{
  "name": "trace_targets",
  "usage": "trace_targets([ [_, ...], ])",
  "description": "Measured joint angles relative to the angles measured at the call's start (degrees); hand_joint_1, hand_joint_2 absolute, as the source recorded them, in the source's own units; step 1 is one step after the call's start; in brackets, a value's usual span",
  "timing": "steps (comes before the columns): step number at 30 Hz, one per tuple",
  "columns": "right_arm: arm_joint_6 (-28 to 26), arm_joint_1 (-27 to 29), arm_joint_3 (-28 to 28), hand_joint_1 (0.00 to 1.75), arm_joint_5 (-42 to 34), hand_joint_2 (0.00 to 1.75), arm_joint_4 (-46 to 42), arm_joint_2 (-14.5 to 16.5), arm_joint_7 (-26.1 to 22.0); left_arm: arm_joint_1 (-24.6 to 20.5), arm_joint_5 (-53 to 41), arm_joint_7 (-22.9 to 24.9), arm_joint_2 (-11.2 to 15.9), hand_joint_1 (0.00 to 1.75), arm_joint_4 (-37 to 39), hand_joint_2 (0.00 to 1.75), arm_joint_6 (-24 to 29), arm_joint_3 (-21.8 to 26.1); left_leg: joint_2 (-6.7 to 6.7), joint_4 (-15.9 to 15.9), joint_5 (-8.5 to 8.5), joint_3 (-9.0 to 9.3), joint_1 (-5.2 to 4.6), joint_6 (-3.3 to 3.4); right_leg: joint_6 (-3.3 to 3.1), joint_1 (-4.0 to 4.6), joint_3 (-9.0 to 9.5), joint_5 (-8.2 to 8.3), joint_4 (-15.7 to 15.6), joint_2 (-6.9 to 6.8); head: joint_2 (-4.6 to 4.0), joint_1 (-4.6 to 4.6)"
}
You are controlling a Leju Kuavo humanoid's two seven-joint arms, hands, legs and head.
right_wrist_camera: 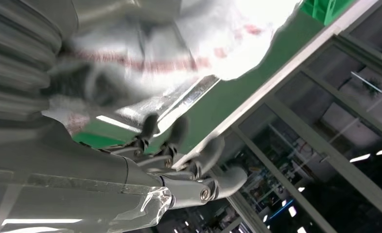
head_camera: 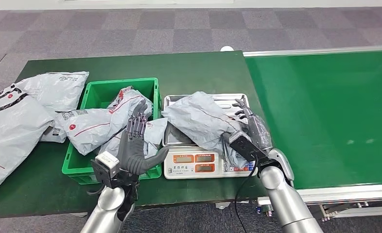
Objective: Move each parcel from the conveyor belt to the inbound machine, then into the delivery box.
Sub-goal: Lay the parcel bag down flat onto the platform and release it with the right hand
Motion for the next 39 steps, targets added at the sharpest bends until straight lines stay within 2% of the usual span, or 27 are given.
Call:
trace_targets([
  [11,-2.4,0.5,0.0,0.0,-2.2,1.75,-0.5,0.0,-0.2,-1.2,0.6,-0.7,0.0,0.0,1.9,1.75,0.4,-0.3,0.0,0.0,0.0,0.0,0.0,0.0,0.0,0.0,0.0,0.0,0.0,0.0,-0.02,0.0],
  [32,-2.5,0.3,0.0,0.0,-2.4,1.75,-0.5,0.0,-0.3,-2.4,0.8,-0.8,0.0,0.0,3.3,1.75,0.4,-0.3,0.0,0.0,0.0,0.0,0.0,0.0,0.0,0.0,0.0,0.0,0.0,0.0,-0.01,0.0],
  [35,-4.1,0.4,0.0,0.0,-3.9,1.75,-0.8,0.0,-2.9,-2.8,0.8,-0.7,-0.1,0.0,3.5,1.75,0.3,-0.3,-0.01,0.0,0.0,0.0,0.0,0.0,0.0,0.0,0.0,0.0,0.0,0.0,-0.01,0.0],
  [39,-11.1,0.9,-0.2,0.0,-11.8,1.75,-5.0,0.5,-13.7,-4.2,2.2,-0.4,-0.5,0.0,4.5,1.75,0.4,-0.3,-0.01,0.0,0.0,0.0,0.0,0.0,0.0,0.0,-0.01,0.01,0.0,0.0,-0.01,0.0],
])
